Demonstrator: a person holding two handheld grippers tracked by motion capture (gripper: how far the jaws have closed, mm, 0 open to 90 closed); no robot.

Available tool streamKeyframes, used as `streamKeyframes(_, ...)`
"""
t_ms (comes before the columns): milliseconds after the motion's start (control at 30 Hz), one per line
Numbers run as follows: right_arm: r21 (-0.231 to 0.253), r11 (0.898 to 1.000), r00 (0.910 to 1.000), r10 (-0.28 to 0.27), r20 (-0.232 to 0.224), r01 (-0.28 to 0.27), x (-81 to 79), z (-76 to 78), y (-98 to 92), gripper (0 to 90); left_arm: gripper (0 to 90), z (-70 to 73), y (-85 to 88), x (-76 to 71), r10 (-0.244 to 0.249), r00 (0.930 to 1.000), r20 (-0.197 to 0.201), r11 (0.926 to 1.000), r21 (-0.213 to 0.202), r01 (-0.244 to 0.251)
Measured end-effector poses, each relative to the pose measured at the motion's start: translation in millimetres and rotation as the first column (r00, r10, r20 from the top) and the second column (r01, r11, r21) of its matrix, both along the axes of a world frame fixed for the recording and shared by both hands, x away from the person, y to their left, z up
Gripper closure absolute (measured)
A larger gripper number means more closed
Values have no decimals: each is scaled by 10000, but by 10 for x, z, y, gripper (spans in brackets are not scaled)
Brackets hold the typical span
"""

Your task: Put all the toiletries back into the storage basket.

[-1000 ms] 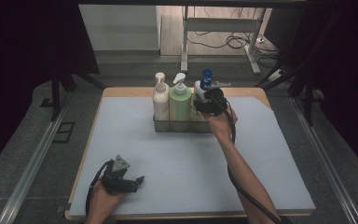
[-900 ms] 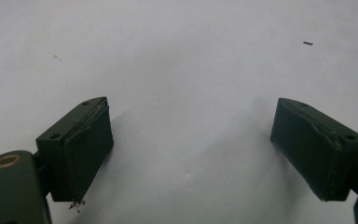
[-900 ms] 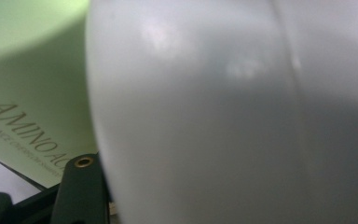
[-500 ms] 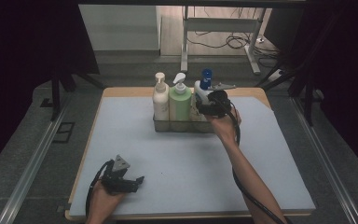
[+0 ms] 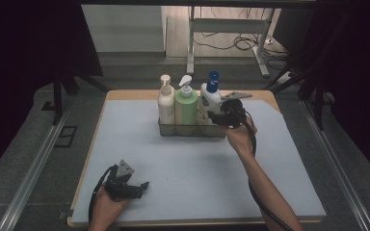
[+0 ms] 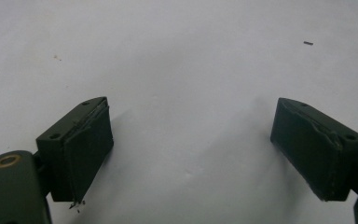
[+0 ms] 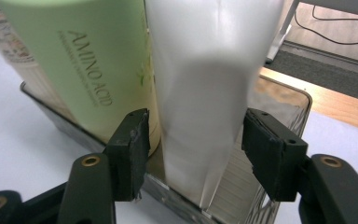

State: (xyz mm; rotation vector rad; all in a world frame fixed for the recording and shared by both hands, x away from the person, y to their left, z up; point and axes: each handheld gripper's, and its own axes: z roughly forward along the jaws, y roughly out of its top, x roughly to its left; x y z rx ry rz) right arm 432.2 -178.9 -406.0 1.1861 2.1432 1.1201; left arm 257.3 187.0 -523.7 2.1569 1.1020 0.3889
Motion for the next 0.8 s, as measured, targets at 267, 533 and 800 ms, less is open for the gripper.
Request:
streamKeyframes(267, -191, 9994, 9996, 287, -25, -287, -90, -18, -118, 484, 125, 0, -1, 0, 2, 10000, 1, 10000, -1, -2)
streamKeyframes(533, 352, 9992, 9990, -184, -415, 199, -67, -52, -326, 621, 125, 0, -1, 0, 2, 10000, 0, 10000, 2, -2)
streamKeyframes(800, 370, 9968, 9969, -698, -358, 711, 22, -88, -376, 782, 125, 0, -1, -1, 6, 10000, 3, 10000, 1, -6)
